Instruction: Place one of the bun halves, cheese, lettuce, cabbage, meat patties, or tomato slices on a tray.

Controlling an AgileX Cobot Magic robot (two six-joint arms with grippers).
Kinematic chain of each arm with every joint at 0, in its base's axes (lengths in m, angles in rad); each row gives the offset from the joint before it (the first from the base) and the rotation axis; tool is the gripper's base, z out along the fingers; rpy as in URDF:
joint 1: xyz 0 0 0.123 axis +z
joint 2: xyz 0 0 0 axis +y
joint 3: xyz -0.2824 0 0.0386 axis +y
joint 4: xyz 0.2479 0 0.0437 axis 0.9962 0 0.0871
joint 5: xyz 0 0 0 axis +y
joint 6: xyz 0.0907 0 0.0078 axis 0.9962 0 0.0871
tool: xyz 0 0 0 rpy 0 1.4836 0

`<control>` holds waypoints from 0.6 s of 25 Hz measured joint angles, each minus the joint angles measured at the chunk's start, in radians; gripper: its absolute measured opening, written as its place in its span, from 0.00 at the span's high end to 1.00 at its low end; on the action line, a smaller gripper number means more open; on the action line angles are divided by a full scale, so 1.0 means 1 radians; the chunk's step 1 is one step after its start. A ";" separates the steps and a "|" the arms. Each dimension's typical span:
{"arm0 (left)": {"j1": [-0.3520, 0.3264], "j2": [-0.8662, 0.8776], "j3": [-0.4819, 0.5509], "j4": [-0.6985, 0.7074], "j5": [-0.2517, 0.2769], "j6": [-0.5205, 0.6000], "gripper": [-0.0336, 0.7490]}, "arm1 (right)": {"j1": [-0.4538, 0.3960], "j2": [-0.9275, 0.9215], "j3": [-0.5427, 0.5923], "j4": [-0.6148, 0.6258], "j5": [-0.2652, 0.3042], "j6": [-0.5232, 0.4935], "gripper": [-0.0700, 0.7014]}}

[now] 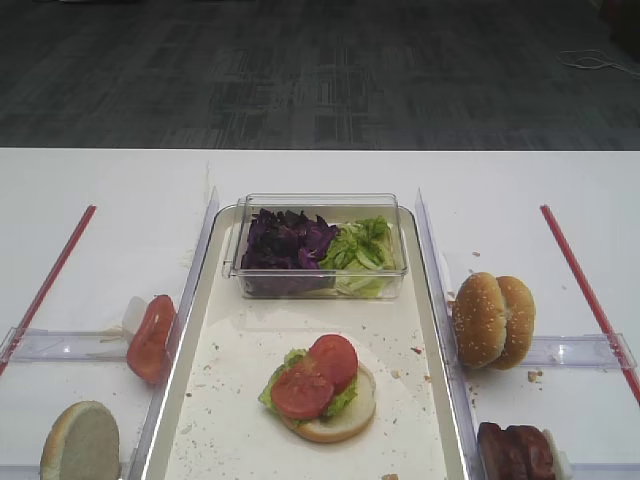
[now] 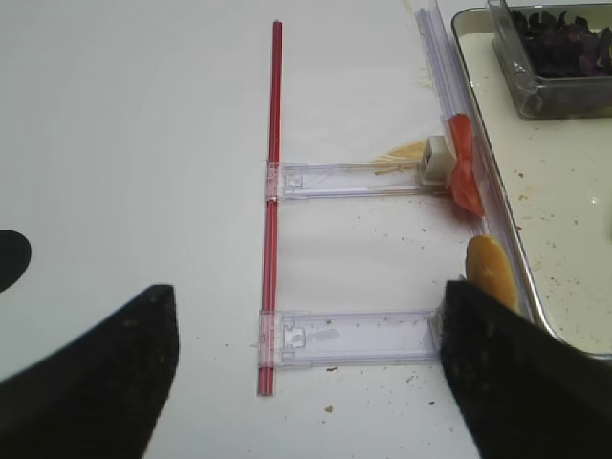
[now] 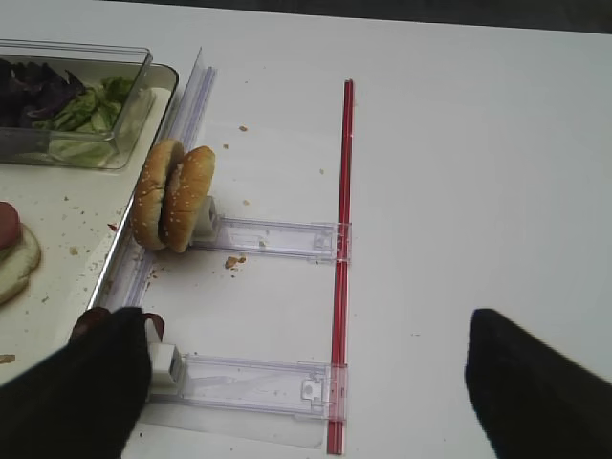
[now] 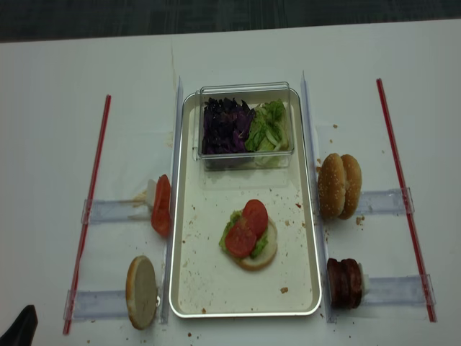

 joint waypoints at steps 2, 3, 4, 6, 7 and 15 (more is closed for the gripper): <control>0.000 0.000 0.000 0.000 0.000 0.000 0.25 | 0.000 0.000 0.000 0.000 0.000 0.000 0.02; 0.000 0.000 0.000 0.000 0.000 0.000 0.25 | 0.000 0.000 0.000 0.000 0.000 0.000 0.01; 0.000 0.000 0.000 0.000 0.000 0.000 0.25 | 0.000 0.000 0.000 0.000 0.000 0.000 0.02; 0.000 0.000 0.000 0.000 0.000 0.000 0.25 | 0.000 0.000 0.000 0.000 0.000 0.000 0.01; 0.000 0.000 0.000 0.000 0.000 0.000 0.25 | 0.000 0.000 0.000 0.000 0.000 0.000 0.02; 0.000 0.000 0.000 0.000 0.000 0.000 0.25 | 0.000 0.000 0.000 0.000 0.000 0.000 0.02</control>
